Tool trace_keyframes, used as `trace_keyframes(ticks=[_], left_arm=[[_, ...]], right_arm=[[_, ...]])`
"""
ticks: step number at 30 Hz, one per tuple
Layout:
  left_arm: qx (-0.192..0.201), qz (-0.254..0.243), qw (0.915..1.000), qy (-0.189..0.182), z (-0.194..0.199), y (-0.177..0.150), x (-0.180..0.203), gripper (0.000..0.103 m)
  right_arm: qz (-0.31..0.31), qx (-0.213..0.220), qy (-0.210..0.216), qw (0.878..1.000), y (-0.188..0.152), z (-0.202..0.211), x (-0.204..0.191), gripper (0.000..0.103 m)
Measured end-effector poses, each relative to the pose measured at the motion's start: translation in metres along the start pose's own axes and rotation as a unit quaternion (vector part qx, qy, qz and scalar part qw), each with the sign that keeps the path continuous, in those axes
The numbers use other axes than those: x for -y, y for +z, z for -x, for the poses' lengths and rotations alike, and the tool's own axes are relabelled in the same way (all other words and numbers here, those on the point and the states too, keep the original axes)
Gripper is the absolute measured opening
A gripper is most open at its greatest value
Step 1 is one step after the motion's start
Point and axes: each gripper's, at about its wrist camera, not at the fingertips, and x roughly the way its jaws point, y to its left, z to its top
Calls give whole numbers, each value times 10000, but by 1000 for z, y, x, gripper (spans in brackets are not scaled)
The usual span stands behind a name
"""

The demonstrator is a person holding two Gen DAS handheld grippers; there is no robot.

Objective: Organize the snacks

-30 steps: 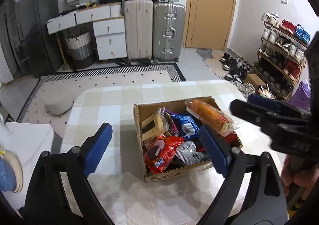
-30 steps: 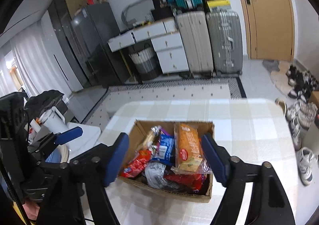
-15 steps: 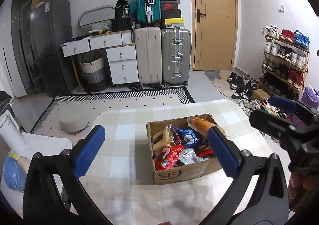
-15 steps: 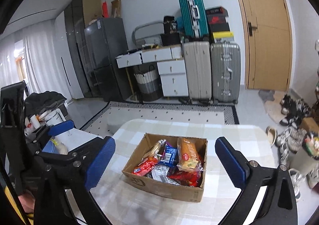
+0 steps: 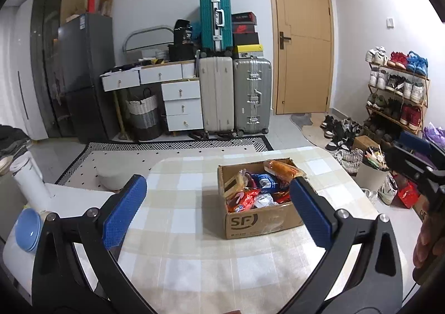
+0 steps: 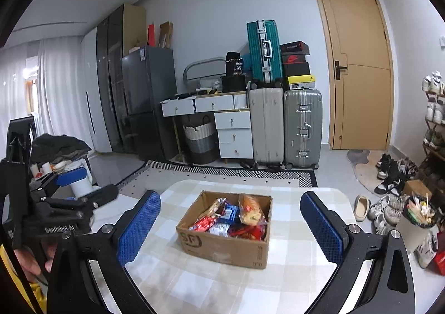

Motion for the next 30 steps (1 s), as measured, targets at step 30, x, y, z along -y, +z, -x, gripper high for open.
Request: trace_keyframes(ticks=[30], left_arm=[[473, 603, 9965, 320, 46, -95, -47, 102]], right_arm=[[-5, 546, -86, 9985, -93, 62, 15, 102]])
